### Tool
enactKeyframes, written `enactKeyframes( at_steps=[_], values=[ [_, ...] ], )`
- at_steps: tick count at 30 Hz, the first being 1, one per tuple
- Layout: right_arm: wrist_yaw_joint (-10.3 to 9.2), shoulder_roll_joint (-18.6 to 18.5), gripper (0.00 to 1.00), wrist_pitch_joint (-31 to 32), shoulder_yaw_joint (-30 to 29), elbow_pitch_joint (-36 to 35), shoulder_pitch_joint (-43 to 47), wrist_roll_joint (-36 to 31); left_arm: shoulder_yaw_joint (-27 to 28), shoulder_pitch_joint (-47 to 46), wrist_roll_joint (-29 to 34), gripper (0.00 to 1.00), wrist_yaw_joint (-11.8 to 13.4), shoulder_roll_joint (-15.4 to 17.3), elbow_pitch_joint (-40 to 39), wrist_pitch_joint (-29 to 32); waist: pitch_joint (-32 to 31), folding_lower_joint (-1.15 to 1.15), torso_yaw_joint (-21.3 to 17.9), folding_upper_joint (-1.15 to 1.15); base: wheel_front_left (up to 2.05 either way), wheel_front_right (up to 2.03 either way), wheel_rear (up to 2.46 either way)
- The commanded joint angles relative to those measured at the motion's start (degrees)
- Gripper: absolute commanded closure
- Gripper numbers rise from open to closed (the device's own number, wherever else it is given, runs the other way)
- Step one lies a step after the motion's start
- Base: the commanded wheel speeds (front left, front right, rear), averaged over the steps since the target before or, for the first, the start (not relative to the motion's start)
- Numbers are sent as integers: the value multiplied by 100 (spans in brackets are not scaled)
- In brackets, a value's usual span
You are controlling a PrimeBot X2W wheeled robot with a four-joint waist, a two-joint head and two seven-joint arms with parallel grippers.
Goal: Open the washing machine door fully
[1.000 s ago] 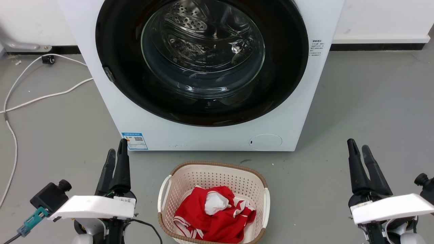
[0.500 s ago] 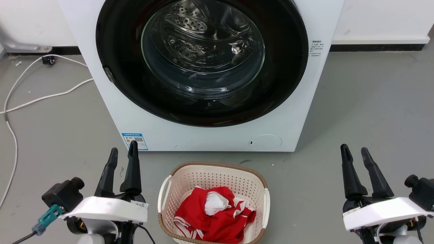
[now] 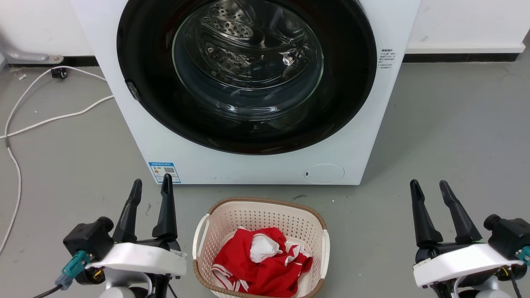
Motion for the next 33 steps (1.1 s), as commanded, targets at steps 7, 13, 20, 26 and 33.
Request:
enactKeyframes(
  at_steps=[7,13,20,26,33],
  values=[
    [0,18,0,-21,-26,-135,64,-491,-92,23,535,0,122,89,-84,-124,-4,0,11,0,0,0,0],
    [0,21,0,-42,-51,-164,94,-718,-190,51,881,0,202,129,-94,-204,-5,0,19,0,0,0,0],
    [0,25,0,-121,-16,-138,115,-1034,-282,94,1302,0,297,173,-81,-314,-2,0,9,0,0,0,0],
    [-1,28,0,-142,-7,-152,158,-1247,-313,122,1522,0,340,167,-60,-374,-10,0,10,0,0,0,0],
    [-1,31,0,-169,15,-170,181,-1481,-320,134,1769,0,352,146,-44,-459,-8,0,15,0,0,0,0]
  ],
)
